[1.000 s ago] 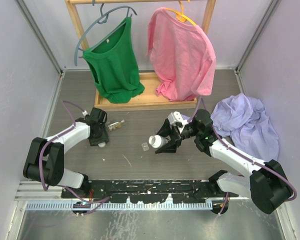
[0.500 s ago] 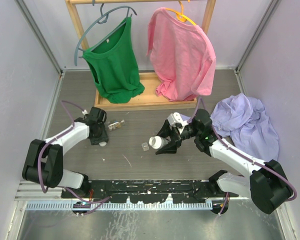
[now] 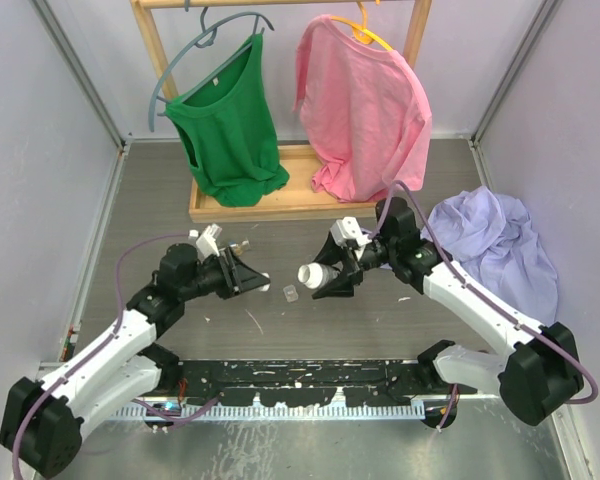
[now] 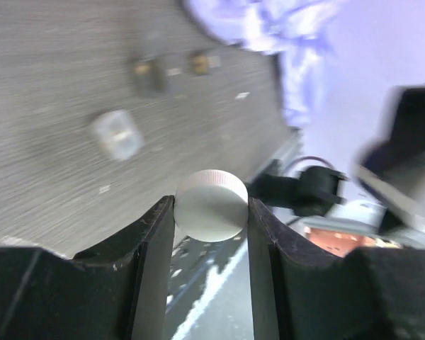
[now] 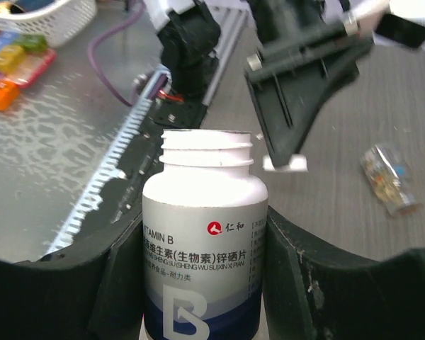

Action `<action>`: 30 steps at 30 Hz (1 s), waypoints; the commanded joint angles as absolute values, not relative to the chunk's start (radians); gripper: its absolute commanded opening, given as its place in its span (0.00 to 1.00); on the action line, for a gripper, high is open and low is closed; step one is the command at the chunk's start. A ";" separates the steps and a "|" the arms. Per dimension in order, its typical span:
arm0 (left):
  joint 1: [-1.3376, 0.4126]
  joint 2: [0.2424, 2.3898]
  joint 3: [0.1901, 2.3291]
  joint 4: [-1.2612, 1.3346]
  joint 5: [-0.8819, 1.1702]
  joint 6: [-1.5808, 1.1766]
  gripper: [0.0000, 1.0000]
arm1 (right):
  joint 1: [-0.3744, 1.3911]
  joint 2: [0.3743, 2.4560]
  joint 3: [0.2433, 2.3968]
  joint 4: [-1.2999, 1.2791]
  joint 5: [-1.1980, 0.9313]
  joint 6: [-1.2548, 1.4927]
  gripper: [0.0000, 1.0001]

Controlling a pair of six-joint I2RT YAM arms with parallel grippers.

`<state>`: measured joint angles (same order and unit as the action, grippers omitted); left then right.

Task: Sort the pills into containers

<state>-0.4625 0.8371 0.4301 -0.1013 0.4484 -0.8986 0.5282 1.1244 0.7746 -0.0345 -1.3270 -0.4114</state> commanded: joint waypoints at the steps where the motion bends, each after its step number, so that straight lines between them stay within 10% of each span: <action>1: -0.506 0.759 0.427 0.323 0.565 -1.117 0.29 | 0.523 1.135 0.863 -0.250 -1.169 -0.593 0.01; 30: -0.659 0.950 0.520 0.504 0.539 -1.166 0.29 | 0.613 1.143 0.916 -0.350 -0.884 -0.675 0.01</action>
